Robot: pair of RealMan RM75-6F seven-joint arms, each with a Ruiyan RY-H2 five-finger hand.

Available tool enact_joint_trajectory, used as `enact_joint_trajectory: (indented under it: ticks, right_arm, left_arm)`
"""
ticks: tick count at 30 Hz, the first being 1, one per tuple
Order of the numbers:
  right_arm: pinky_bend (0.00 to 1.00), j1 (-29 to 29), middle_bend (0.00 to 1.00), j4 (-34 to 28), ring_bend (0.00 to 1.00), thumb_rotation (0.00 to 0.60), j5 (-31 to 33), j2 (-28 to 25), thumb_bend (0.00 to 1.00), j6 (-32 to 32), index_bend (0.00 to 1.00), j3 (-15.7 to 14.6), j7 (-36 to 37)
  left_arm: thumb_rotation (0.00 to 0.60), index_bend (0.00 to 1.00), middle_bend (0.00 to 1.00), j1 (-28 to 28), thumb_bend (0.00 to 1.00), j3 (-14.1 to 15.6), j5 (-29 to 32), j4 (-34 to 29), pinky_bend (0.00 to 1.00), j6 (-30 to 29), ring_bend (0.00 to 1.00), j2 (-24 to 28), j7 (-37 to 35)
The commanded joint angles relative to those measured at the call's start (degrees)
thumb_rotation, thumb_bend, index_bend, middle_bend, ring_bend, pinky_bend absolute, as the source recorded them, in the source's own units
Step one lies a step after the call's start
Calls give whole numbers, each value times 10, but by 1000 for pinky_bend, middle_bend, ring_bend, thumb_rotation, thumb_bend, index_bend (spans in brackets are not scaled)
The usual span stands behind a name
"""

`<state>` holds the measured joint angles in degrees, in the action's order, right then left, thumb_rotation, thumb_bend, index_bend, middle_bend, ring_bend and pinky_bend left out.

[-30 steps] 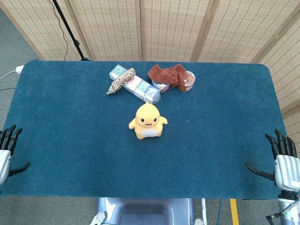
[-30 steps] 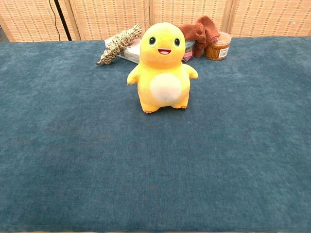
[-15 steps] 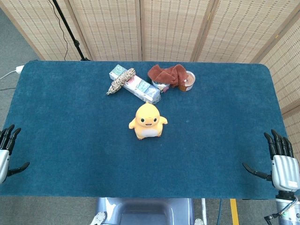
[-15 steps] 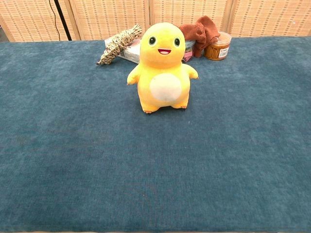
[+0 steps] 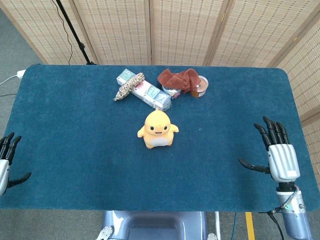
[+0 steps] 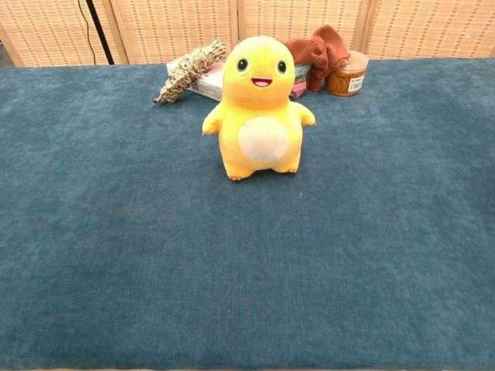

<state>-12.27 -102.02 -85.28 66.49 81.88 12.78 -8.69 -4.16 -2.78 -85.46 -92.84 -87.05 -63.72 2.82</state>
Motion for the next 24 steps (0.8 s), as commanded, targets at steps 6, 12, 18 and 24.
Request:
enact_joint_trajectory:
  ticks: [6, 12, 18, 24]
  right_arm:
    - [0, -149, 0, -58, 0, 285, 139, 13, 0, -165, 135, 84, -118]
    - [0, -242, 0, -74, 0, 286, 274, 21, 0, -246, 117, 127, -162]
    - [0, -335, 0, -89, 0, 285, 406, 42, 0, -286, 72, 156, -187]
    - [0, -418, 0, -75, 0, 286, 496, 68, 0, -302, 61, 158, -202]
  left_arm:
    - [600, 0, 0, -4, 0, -8, 20, -3, 0, 8, 0, -10, 23]
    - [600, 0, 0, -8, 0, -13, 34, -6, 0, 16, 0, -17, 42]
    - [600, 0, 0, -14, 0, -21, 55, -8, 0, 29, 0, -20, 56]
    - [600, 0, 0, -17, 0, -27, 66, -8, 0, 33, 0, -22, 60]
